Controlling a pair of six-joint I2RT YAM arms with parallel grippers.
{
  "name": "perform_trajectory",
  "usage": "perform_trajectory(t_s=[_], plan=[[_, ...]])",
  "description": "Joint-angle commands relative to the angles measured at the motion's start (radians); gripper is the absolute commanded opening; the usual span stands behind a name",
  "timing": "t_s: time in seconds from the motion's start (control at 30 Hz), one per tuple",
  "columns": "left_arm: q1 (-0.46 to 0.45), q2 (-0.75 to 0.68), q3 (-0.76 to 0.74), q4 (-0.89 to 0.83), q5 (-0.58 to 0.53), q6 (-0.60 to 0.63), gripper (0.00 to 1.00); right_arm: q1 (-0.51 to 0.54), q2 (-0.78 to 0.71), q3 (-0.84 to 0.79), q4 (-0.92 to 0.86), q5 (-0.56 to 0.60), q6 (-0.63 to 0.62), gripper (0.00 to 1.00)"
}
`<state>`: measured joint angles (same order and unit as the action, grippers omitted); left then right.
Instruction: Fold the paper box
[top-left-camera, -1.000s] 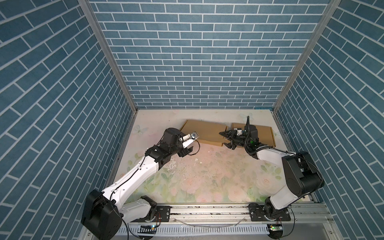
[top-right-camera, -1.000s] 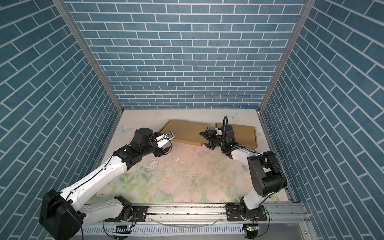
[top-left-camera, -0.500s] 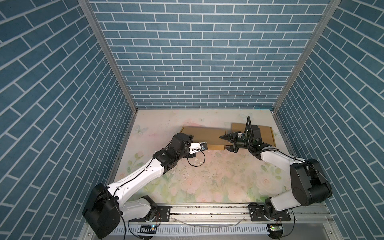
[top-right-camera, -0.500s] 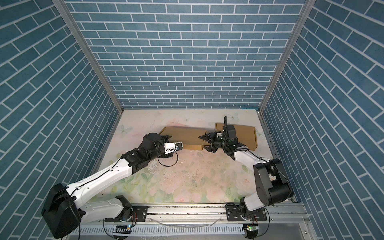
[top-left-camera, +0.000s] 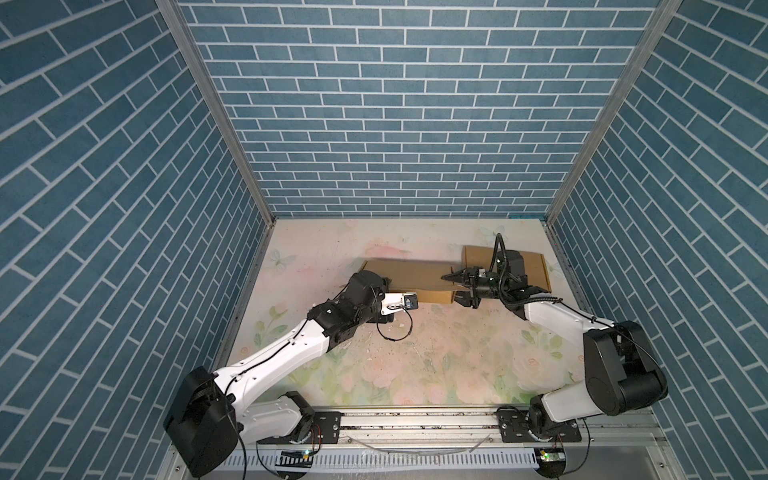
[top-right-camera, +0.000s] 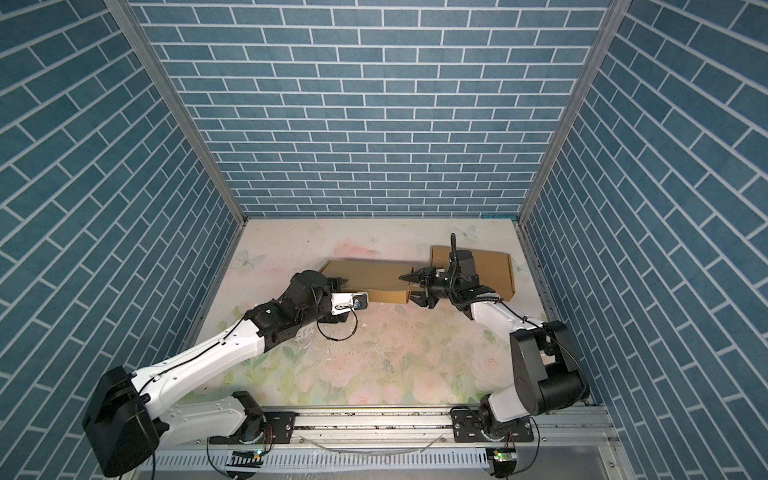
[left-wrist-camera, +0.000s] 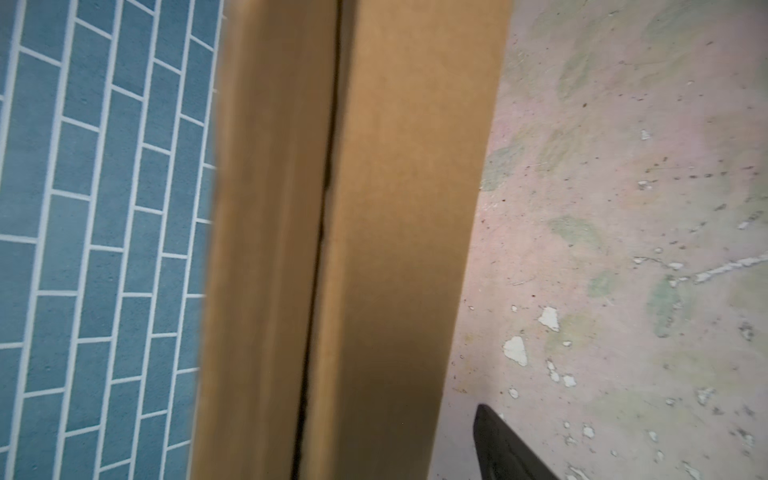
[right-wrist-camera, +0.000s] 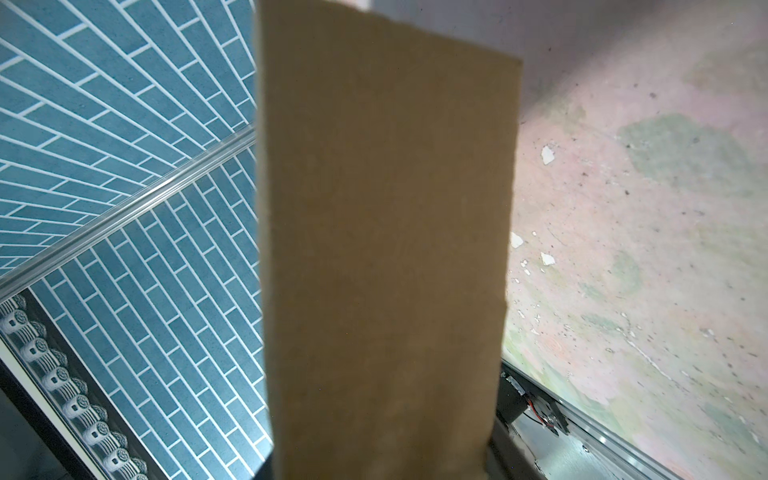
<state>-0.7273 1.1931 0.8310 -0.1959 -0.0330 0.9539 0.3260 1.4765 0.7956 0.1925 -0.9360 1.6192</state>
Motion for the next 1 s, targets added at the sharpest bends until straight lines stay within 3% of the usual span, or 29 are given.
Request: perform_trajectory(t_s=[0.0,0.23,0.73,0.97], plan=[[-0.007,-0.018,-0.018,-0.046,-0.014,-0.024,0.75,-0.007,-0.028,0.048,-0.016,-0.037,0.031,0.42],[-0.011,-0.001,-0.072,0.115,-0.096,0.050,0.70,-0.007,-0.051,0.053,-0.054,-0.074,0.030,0.42],[-0.020,-0.035,-0.172,0.294,-0.137,0.124,0.59,-0.002,-0.067,0.061,-0.066,-0.101,0.062,0.43],[-0.021,-0.043,-0.165,0.263,-0.130,0.125,0.54,-0.004,-0.065,0.054,-0.056,-0.100,0.065,0.52]])
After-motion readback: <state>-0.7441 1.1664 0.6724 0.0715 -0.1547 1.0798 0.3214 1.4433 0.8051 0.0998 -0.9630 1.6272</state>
